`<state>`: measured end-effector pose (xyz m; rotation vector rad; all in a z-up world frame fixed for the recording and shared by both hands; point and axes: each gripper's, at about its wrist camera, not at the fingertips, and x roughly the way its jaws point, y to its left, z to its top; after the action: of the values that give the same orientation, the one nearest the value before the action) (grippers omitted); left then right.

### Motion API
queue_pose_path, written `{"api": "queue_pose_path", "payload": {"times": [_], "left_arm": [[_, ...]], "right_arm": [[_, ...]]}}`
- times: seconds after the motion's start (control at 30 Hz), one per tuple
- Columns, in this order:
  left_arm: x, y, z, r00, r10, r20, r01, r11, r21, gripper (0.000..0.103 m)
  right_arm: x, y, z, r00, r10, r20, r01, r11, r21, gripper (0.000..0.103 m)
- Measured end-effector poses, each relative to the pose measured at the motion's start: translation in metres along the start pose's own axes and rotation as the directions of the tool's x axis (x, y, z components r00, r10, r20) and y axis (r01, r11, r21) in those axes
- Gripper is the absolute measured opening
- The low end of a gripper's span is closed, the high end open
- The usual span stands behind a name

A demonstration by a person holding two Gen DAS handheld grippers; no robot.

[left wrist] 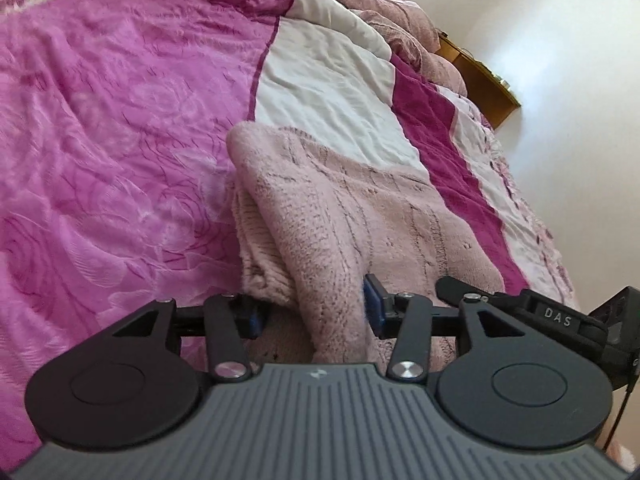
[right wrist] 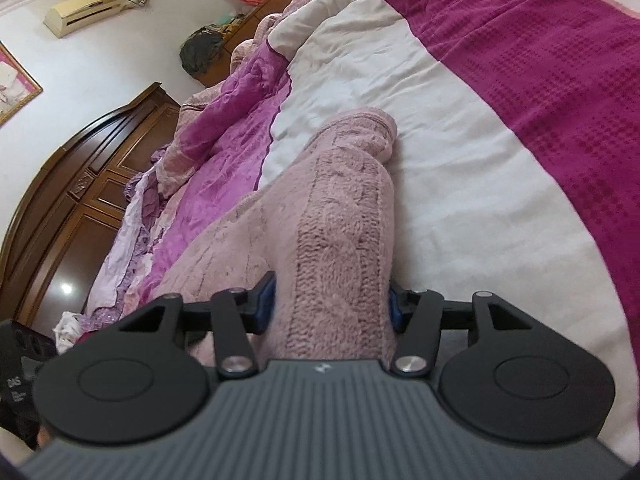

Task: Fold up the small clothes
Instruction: 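Open both grippers and withdraw from the folded cardigan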

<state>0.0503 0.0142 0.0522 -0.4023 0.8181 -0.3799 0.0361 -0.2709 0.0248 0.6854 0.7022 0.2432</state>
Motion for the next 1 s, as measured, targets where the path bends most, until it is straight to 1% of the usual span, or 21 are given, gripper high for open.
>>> {"api": "queue_pose_path", "payload": {"times": [0.1, 0.2, 0.23, 0.27, 0.33, 0.43, 0.5, 0.6, 0.7, 0.8, 0.9, 0.97, 1.0], "left_arm": [[-0.013, -0.006, -0.001, 0.999, 0.049, 0.018, -0.049, 0.998, 0.038, 0.055], [-0.022, -0.010, 0.001, 0.993, 0.116, 0.033, -0.118, 0.989, 0.091, 0.058], [-0.024, -0.011, 0.000, 0.989, 0.140, 0.038, -0.143, 0.984, 0.107, 0.058], [-0.025, -0.012, 0.000, 0.986, 0.163, 0.039, -0.167, 0.979, 0.118, 0.058], [-0.025, -0.012, -0.002, 0.980, 0.198, 0.034, -0.200, 0.969, 0.141, 0.058], [-0.018, -0.009, -0.007, 0.969, 0.245, 0.024, -0.246, 0.953, 0.180, 0.062], [-0.013, -0.007, -0.008, 0.969, 0.246, 0.024, -0.246, 0.953, 0.175, 0.063], [-0.011, -0.004, -0.010, 0.970, 0.242, 0.032, -0.244, 0.954, 0.172, 0.065], [-0.013, -0.005, -0.011, 0.969, 0.244, 0.044, -0.248, 0.954, 0.167, 0.066], [-0.020, -0.013, -0.015, 0.965, 0.255, 0.063, -0.262, 0.948, 0.182, 0.066], [-0.028, -0.021, -0.019, 0.961, 0.269, 0.066, -0.277, 0.939, 0.203, 0.066], [-0.037, -0.026, -0.023, 0.959, 0.275, 0.067, -0.283, 0.937, 0.203, 0.066], [-0.040, -0.027, -0.025, 0.959, 0.276, 0.069, -0.285, 0.938, 0.200, 0.067]], "right_arm": [[-0.014, 0.006, -0.001, 0.999, -0.029, 0.025, 0.030, 0.999, -0.039, 0.056], [-0.032, 0.016, -0.004, 0.995, -0.059, 0.082, 0.067, 0.992, -0.102, 0.055], [-0.036, 0.017, -0.005, 0.993, -0.068, 0.096, 0.079, 0.990, -0.118, 0.054], [-0.040, 0.019, -0.007, 0.991, -0.071, 0.110, 0.085, 0.988, -0.132, 0.049], [-0.045, 0.022, -0.010, 0.990, -0.076, 0.115, 0.094, 0.982, -0.161, 0.042], [-0.038, 0.024, -0.016, 0.991, -0.100, 0.090, 0.118, 0.969, -0.217, 0.041], [-0.031, 0.022, -0.019, 0.989, -0.122, 0.078, 0.137, 0.964, -0.229, 0.041], [-0.026, 0.015, -0.020, 0.990, -0.114, 0.080, 0.129, 0.971, -0.202, 0.041], [-0.029, 0.015, -0.021, 0.991, -0.108, 0.081, 0.123, 0.971, -0.208, 0.043], [-0.037, 0.018, -0.020, 0.990, -0.104, 0.091, 0.120, 0.972, -0.201, 0.044], [-0.044, 0.022, -0.022, 0.989, -0.113, 0.098, 0.131, 0.971, -0.199, 0.052], [-0.049, 0.026, -0.024, 0.987, -0.117, 0.106, 0.138, 0.967, -0.214, 0.059], [-0.051, 0.029, -0.026, 0.987, -0.118, 0.112, 0.141, 0.965, -0.223, 0.061]]}}
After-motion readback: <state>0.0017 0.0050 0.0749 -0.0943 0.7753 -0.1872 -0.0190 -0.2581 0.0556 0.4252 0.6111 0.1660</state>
